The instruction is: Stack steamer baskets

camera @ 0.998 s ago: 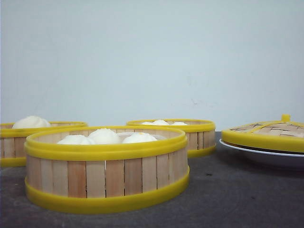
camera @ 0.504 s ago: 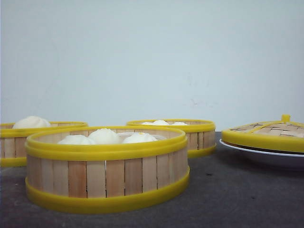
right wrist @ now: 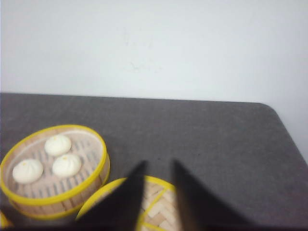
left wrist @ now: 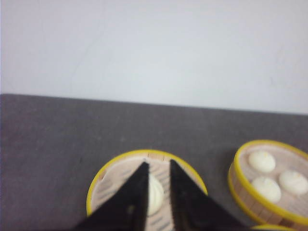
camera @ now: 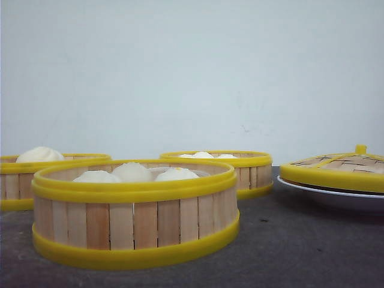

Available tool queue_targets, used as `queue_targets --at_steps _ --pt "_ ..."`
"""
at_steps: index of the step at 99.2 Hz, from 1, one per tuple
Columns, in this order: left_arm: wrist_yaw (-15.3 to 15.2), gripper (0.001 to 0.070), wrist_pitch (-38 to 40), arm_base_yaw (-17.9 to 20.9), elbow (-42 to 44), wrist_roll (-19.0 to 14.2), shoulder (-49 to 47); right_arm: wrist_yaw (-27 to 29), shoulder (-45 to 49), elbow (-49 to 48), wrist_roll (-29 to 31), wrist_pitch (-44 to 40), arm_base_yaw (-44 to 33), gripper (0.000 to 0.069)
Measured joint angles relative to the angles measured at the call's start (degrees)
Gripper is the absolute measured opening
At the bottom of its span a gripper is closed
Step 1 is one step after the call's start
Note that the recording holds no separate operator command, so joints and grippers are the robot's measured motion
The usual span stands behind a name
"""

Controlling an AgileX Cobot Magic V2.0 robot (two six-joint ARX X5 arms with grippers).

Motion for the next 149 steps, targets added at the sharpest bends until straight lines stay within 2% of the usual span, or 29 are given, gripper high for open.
queue_targets --at_steps 6,10,16,24,39,52,68,79,110,126,149 --pt "0.0 0.0228 -0.55 -0.04 -0.02 0.57 0.17 0.0 0.31 0.0 0.09 -0.28 0.35 0.0372" --pt "-0.02 0.0292 -0.77 -0.15 -0.02 0.94 0.28 -0.07 0.37 0.0 0.33 -0.42 0.52 0.0442" --pt "0.04 0.0352 -0.79 -0.37 -0.02 1.11 0.33 -0.79 0.42 0.0 0.61 -0.48 0.83 0.0493" --pt "0.92 0.0383 -0.77 -0.63 -0.02 1.16 0.31 -3.21 0.72 0.0 1.22 -0.48 1.33 0.0517" --pt "3.48 0.0392 -0.74 -1.03 -0.02 1.09 0.33 -9.68 4.92 2.97 4.76 -1.92 2.45 0.0525" --pt "7.61 0.0392 -0.77 -1.81 -0.02 0.81 0.33 -13.9 13.53 8.66 7.96 -5.2 4.24 0.0525" --pt "12.83 0.0392 -0.74 -3.41 -0.02 -0.22 0.31 -15.3 28.04 15.8 9.7 -7.87 6.8 0.0525" --pt "14.38 0.0392 -0.85 -4.68 -0.02 -0.44 0.11 -15.3 37.35 19.1 10.05 -8.33 8.26 0.0525" --pt "14.64 0.0392 -2.4 -7.54 -0.02 -0.59 -0.11 -13.09 60.19 29.77 11.3 -6.64 11.43 0.0486" --pt "14.71 0.0392 -3.87 -8.55 -0.02 -0.59 -0.11 -7.78 68.81 34.93 11.43 -6.75 13.84 0.0483" --pt "14.78 0.0392 -5.66 -10.08 -0.02 -0.59 -0.52 -0.02 75.67 40.13 11.45 -6.32 15.26 0.0447"
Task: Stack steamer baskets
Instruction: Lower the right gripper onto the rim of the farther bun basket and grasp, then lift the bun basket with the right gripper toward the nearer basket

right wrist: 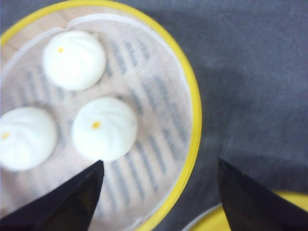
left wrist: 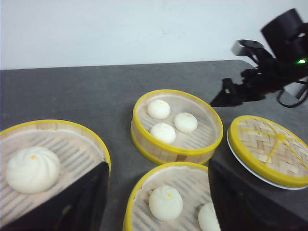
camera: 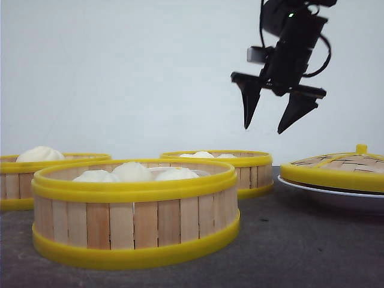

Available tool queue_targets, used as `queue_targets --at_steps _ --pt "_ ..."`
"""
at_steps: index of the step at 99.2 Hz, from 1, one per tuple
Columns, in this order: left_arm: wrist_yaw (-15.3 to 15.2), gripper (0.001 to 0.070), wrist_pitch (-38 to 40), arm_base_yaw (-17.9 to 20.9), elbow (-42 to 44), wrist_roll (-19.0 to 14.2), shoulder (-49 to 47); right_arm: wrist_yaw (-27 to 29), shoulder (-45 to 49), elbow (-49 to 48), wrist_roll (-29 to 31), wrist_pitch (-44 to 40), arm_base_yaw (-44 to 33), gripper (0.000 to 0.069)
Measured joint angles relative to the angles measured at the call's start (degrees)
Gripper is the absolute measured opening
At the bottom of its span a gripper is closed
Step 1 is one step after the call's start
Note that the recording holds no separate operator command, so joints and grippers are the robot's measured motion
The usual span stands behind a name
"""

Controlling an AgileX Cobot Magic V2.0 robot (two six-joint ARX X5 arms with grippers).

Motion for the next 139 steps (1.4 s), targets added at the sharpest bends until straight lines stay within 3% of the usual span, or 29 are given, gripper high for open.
queue_targets --at_steps 32,73,87,113,139 --pt "0.0 0.0392 -0.94 -1.03 0.0 0.0 -2.25 1.53 6.86 0.22 1.4 0.07 -0.44 0.0381" --pt "0.0 0.0392 -0.94 -1.03 0.0 0.0 -3.78 2.03 8.41 0.24 4.07 2.03 -0.33 0.0092" --pt "0.0 0.0392 -0.94 -1.03 0.0 0.0 -3.78 3.15 8.41 0.22 5.92 2.78 -0.33 0.0036" --pt "0.0 0.0392 -0.96 -1.03 0.0 0.02 -3.78 3.26 8.81 1.92 7.52 1.55 -0.37 0.0026" --pt "0.0 0.0392 -3.89 -1.03 0.0 0.17 -3.89 3.08 7.76 16.15 5.49 -8.92 -1.11 0.0026"
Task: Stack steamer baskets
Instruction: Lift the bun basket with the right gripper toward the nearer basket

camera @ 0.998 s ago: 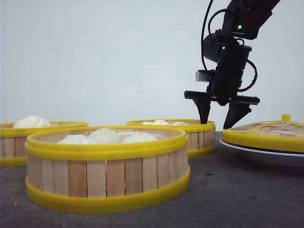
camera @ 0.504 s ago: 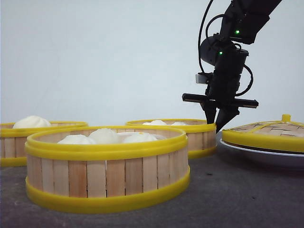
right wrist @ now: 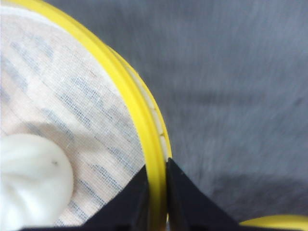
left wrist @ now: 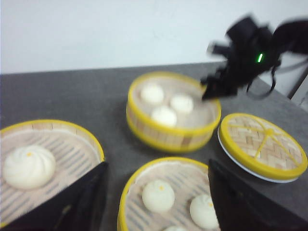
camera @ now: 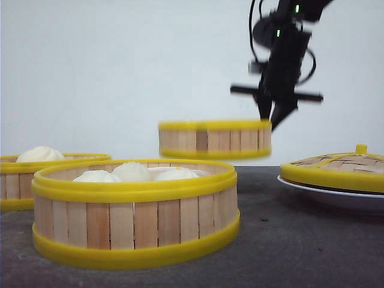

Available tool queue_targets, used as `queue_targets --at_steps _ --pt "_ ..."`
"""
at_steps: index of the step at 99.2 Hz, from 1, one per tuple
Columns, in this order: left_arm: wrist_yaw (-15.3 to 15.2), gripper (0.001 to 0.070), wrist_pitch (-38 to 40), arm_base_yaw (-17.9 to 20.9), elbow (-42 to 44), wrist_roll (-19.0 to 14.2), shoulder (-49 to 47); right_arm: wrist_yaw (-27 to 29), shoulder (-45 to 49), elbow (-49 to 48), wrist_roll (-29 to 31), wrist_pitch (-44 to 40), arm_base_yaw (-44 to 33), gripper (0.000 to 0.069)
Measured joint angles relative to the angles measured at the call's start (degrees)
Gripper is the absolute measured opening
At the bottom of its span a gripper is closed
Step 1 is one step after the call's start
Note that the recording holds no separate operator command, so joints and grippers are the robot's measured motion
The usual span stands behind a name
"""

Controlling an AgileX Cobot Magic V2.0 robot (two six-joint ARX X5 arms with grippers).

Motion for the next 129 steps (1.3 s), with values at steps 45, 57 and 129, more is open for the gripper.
queue_targets --at_steps 45,57,129 --pt "0.0 0.0392 -1.75 0.0 0.0 0.09 -2.23 -5.9 -21.92 8.37 -11.32 -14.6 2.67 0.0026" --pt "0.0 0.0392 -1.77 0.0 0.0 0.09 -3.3 -5.95 -26.75 8.37 -13.99 -19.02 4.63 0.0026" --pt "0.0 0.0392 -2.43 0.0 0.0 0.09 -5.05 -5.73 -32.35 -10.36 -15.89 -14.53 17.86 0.0026"
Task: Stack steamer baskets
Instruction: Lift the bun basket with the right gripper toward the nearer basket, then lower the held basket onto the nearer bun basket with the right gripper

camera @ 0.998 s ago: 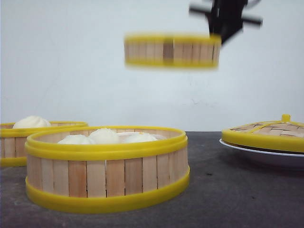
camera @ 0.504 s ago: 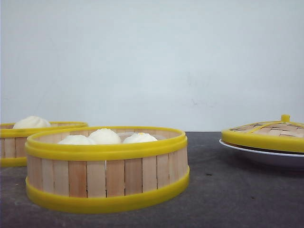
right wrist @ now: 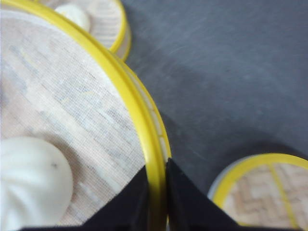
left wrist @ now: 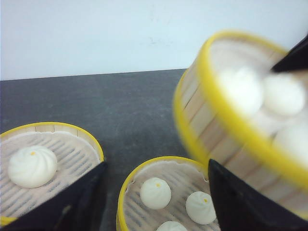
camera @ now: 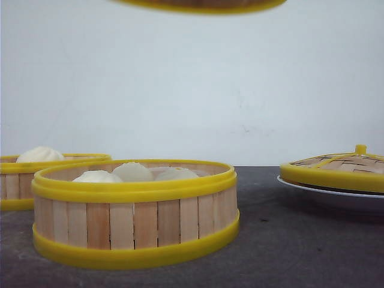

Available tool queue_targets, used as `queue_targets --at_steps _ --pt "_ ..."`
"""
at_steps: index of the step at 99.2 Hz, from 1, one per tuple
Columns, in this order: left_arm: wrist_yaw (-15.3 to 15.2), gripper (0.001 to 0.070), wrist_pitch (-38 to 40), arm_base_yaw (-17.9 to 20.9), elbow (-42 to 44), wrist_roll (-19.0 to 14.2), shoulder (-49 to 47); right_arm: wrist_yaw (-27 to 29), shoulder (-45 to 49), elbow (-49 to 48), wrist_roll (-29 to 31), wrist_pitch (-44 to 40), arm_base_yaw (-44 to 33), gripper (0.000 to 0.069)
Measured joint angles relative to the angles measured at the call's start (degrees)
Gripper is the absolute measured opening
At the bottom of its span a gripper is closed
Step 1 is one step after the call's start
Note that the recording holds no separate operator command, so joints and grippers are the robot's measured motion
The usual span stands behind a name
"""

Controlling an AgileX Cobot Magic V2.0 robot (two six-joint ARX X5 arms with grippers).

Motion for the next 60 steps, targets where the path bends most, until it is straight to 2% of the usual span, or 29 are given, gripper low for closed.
queue_targets --at_steps 37,60 --pt "0.0 0.0392 -0.44 0.0 0.0 0.0 0.0 0.72 0.83 -19.17 1.88 18.62 2.86 0.0026" --pt "0.0 0.0392 -0.44 0.0 0.0 0.0 0.0 1.86 4.13 -22.4 3.06 23.12 3.06 0.0026"
